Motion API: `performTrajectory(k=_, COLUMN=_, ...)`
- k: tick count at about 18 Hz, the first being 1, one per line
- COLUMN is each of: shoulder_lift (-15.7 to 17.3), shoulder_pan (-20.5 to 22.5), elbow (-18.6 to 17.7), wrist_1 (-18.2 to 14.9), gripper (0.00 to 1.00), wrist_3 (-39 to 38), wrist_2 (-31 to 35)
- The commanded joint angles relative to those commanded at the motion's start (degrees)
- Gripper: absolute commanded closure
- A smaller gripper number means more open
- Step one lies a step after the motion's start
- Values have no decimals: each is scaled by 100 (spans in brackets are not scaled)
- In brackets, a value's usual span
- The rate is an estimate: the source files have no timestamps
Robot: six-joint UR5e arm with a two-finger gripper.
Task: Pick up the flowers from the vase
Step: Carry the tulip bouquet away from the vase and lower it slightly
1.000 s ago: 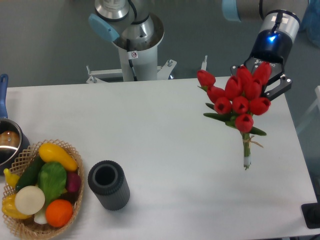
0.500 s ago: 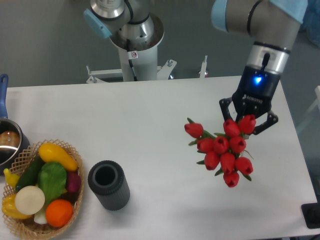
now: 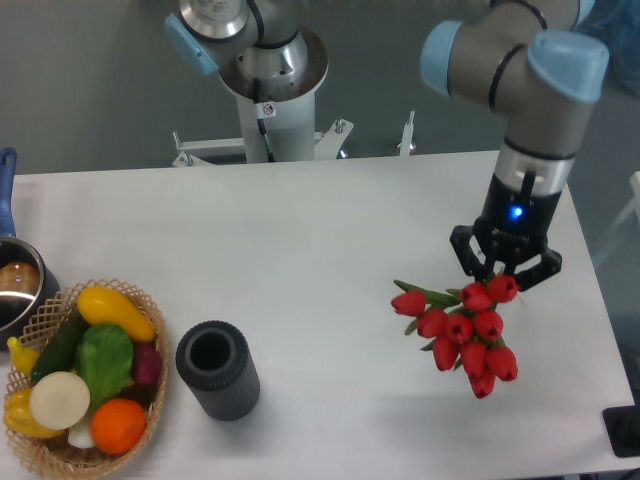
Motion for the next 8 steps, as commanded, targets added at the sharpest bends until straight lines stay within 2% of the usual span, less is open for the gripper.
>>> performTrajectory(k=2, shoulder_lift=-105, shoulder_pan=0, elbow=78, wrist_1=-184, gripper=92, wrist_3=53, wrist_2=283)
performTrajectory(k=6, shoulder_lift=-386, shoulder_pan=-202, elbow=570, wrist_1=-579, gripper=93, wrist_3=395, wrist_2=793)
performTrajectory(k=8, shoulder_lift=-413, shoulder_pan=-202, elbow=606, wrist_1=-580, gripper=94, wrist_3=510, wrist_2=829)
